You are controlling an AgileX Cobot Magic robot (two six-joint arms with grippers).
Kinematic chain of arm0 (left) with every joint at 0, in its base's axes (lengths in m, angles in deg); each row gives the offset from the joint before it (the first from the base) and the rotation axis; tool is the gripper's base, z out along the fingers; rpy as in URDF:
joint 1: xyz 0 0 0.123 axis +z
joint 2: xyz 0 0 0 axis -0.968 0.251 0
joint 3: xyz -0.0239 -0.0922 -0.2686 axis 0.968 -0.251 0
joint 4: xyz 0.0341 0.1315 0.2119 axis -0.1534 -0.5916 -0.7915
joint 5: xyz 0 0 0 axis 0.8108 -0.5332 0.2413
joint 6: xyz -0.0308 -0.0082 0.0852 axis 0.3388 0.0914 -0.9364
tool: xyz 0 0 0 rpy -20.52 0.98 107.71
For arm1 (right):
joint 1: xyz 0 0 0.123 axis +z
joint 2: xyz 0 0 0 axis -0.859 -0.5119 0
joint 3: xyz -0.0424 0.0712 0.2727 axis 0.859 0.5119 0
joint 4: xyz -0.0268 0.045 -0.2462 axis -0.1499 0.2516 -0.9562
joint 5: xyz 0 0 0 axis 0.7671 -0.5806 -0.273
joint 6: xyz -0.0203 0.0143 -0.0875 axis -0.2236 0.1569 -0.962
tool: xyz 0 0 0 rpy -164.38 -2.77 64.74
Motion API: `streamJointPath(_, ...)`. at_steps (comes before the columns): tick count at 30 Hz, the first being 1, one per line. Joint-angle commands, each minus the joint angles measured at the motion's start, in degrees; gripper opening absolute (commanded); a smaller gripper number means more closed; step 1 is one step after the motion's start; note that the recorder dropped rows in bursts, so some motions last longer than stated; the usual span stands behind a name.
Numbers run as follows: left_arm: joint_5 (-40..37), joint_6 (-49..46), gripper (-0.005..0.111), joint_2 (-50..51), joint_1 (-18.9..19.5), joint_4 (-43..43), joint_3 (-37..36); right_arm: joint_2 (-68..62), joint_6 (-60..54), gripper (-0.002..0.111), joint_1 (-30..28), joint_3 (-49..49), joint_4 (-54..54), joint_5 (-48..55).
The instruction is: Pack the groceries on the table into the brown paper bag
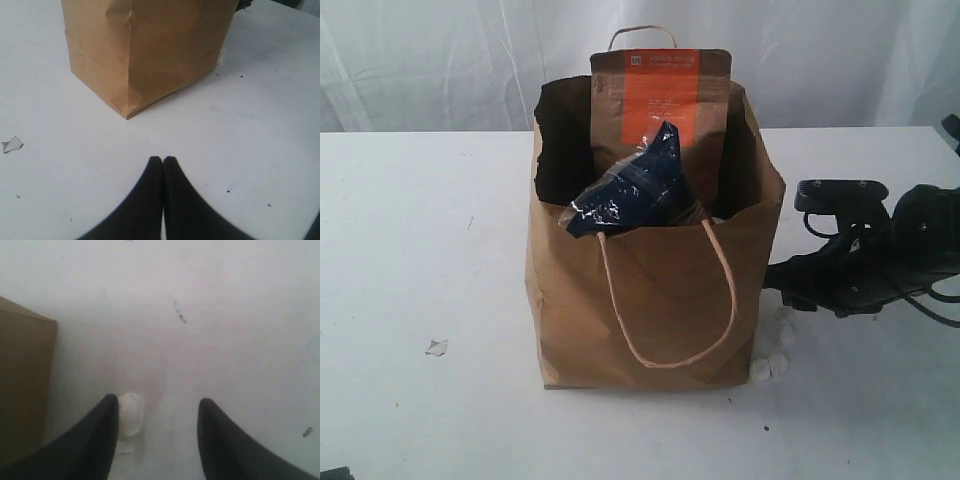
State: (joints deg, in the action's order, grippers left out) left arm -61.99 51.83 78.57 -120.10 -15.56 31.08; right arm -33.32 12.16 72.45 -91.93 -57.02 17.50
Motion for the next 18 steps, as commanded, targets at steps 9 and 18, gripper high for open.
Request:
streamJointPath(9,-0.3,0.0,0.0,-0.3,0.0,0.4,-0.2,-2.7,-2.8,0.046,2.1,-3.3,1.7,0.6)
streamJointPath(18,-0.3,0.0,0.0,-0.3,0.0,0.4,-0.2,-5.3,-2.8,0.046,2.1,-3.3,1.7,1.0)
